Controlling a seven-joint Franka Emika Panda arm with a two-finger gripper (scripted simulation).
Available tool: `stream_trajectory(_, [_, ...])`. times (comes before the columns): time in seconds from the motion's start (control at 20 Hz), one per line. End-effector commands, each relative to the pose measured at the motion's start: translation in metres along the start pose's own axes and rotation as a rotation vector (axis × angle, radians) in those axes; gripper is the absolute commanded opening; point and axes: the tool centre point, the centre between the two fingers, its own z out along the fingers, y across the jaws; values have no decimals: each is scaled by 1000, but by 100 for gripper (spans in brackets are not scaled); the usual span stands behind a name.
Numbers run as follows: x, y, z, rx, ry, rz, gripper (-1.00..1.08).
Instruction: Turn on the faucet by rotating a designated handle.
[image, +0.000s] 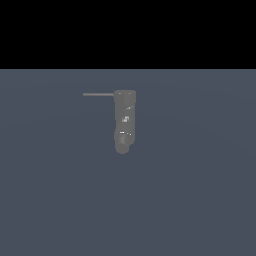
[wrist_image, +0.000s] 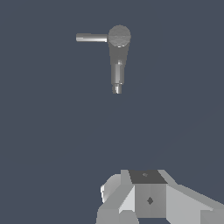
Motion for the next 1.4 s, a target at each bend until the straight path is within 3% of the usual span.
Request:
stream_trajectory(0.0, [0, 0, 0, 0, 0, 0, -100])
stream_trajectory(0.6, [8, -17, 15, -3, -1, 73, -100])
stream_trajectory(1.35, [47, -76, 70, -12, -5, 346, -100])
